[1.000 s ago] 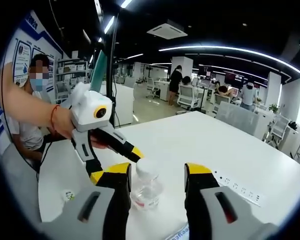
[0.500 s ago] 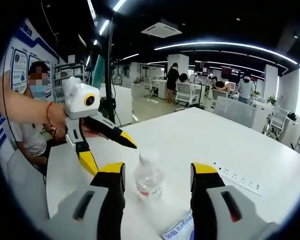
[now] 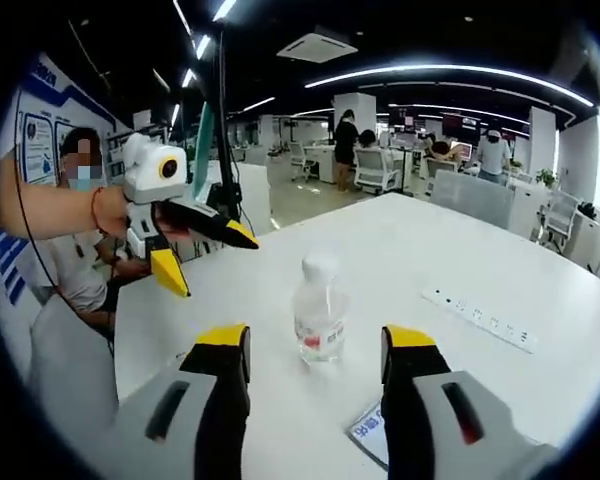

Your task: Arrange the tabletop items into an orderly group along one side of the table until the central work area is clear of visible clutter.

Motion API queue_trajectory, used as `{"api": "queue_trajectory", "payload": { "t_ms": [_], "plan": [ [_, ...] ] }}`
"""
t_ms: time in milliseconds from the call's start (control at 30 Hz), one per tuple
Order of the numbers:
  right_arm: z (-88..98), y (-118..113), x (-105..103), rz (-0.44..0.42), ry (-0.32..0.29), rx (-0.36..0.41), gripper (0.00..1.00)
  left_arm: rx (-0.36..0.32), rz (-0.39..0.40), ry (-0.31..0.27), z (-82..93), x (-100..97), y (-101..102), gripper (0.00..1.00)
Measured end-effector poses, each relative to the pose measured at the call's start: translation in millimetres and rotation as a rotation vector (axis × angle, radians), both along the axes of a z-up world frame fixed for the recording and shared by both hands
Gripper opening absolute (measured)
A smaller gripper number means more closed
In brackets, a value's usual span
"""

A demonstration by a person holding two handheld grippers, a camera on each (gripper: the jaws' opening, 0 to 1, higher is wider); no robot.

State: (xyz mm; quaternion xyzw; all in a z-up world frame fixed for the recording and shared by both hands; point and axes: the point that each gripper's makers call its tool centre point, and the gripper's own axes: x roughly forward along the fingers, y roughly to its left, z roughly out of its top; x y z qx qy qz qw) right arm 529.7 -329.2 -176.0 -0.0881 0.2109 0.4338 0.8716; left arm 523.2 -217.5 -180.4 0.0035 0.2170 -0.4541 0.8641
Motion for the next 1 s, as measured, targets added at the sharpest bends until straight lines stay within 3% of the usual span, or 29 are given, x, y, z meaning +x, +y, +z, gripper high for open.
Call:
{"api": "queue_trajectory", "payload": {
  "t_ms": [167,500,1000],
  "plan": [
    [-6.6,0.8,-18.1,0.025,0.026,-0.005,0.50,0.001,0.018,0.002,3.0,-13.0,5.1,0.75],
    [-44.7,6.3,-58.8,0.109,0.119,-0.027,0.50,-0.002,0.071,0.011,5.8,-36.6,13.5,0.74],
    [-92.9,28.9,-96.5,0.224,0.241,0.000,0.44,0.000,0.122,0.047,2.4,-66.2,14.4,0.75]
  ]
}}
